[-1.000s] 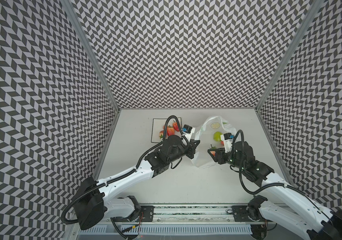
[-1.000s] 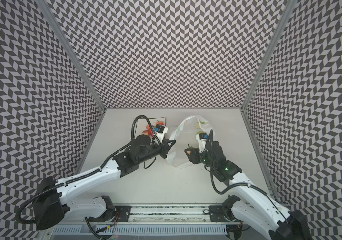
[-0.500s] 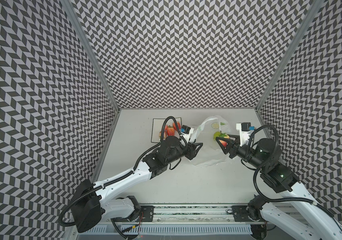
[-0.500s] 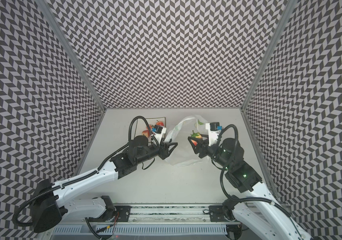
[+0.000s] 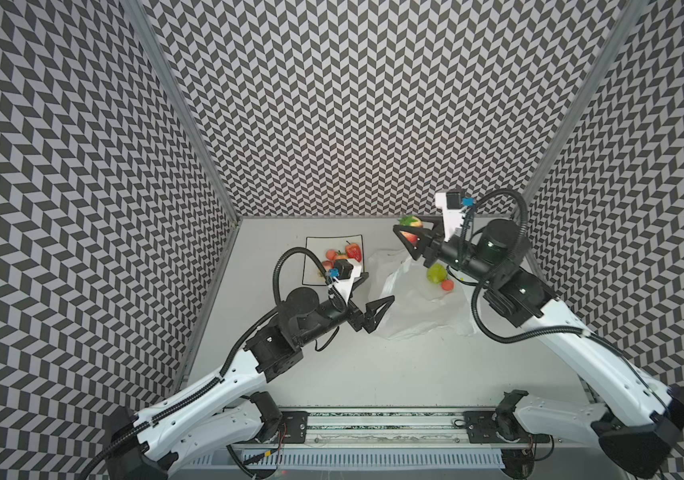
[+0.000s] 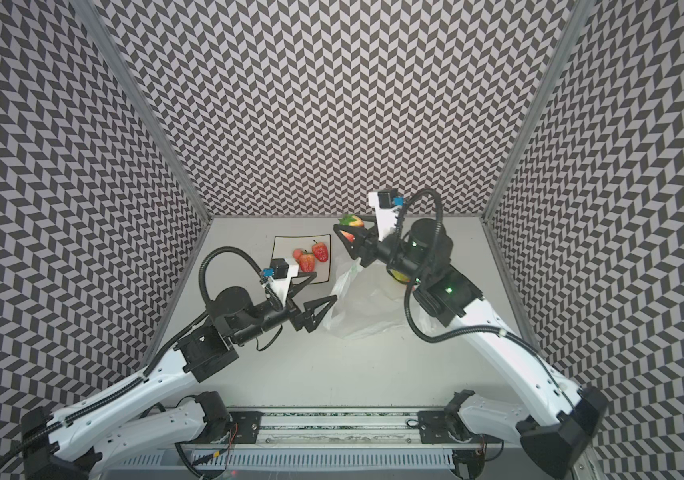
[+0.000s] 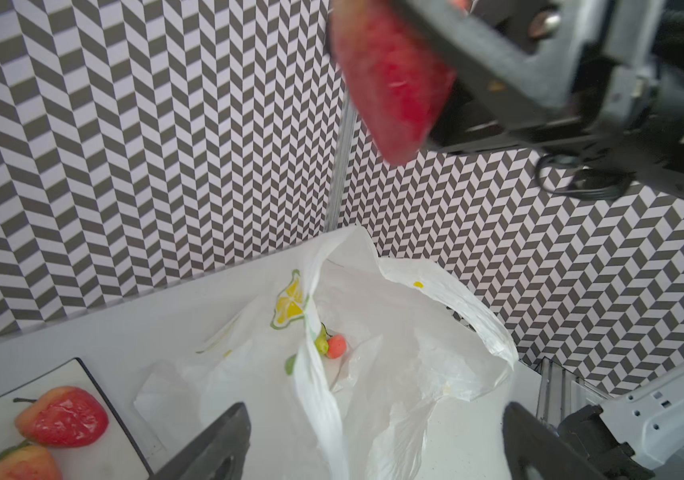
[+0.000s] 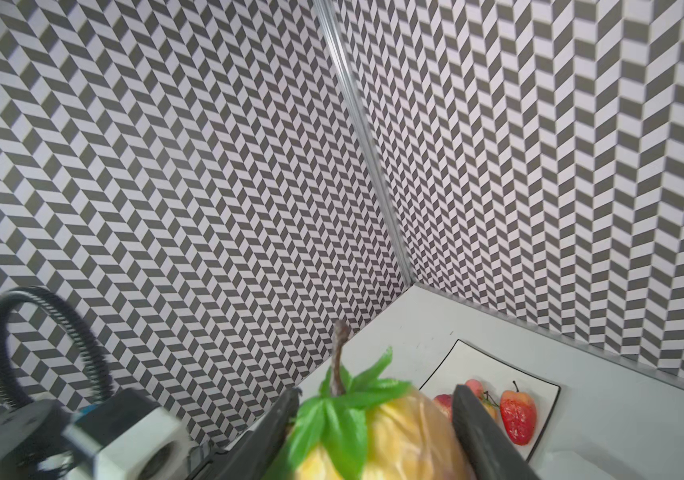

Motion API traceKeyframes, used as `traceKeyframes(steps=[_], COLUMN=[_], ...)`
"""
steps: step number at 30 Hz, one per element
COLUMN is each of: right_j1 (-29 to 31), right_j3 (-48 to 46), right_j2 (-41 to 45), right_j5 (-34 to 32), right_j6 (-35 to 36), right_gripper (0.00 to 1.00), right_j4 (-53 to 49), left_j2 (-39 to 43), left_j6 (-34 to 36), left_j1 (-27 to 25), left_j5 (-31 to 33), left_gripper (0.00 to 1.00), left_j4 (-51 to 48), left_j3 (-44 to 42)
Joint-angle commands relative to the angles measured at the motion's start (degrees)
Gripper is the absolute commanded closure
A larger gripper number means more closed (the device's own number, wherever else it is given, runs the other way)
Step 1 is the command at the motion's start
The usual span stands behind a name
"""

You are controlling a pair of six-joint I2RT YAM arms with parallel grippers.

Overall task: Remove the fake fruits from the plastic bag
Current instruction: 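Lift the pear out and carry it toward the plate while the left releases the bag, then lower the yellow pear onto the plate and open the right gripper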

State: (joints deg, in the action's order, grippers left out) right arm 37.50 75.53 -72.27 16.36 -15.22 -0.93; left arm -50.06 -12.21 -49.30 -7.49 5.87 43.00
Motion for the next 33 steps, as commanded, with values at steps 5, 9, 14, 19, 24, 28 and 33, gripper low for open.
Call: traceKeyframes(steps=[5,9,14,19,24,28,33], right_j1=[4.3,6.3,8.4,8.7,8.7,8.6,8.4], right_j3=[12.7,17.0,17.4,16.8,17.4,17.2,18.4], right_j2=[-17.9,-27.4,-36.3,-42.6,-47.3,-50.3,-53.6], right_j5=[-9.6,-17.3,-25.7,-31.3,-36.7,-39.6,-39.5], right_j6=[-7.6,-11.7,-19.4,-24.2,-26.0,-29.6,-33.2], right_gripper=[0.64,0.64,0.64,0.63,0.62,0.60,0.58], right_j4=[6.4,4.2,5.5,6.0,4.6,2.6,1.1], left_j2=[8.3,14.6,18.7,19.4,19.0,18.1,17.0], left_j6=[0.4,-7.1,-16.8,-21.0,-21.6,-22.0,-22.1], left_j1=[0.6,1.0,3.0,5.2,6.2,6.4,6.7], left_j5=[4.0,22.0,38.3,42.6,41.8,40.9,40.4], left_gripper=[0.06,0.08,0.10,0.11,0.11,0.11,0.11], left_j4=[-4.0,-5.6,-11.7,-15.8,-16.1,-16.4,-16.3], left_j3=[-3.4,-6.4,-7.9,-7.1,-7.1,-7.0,-7.1])
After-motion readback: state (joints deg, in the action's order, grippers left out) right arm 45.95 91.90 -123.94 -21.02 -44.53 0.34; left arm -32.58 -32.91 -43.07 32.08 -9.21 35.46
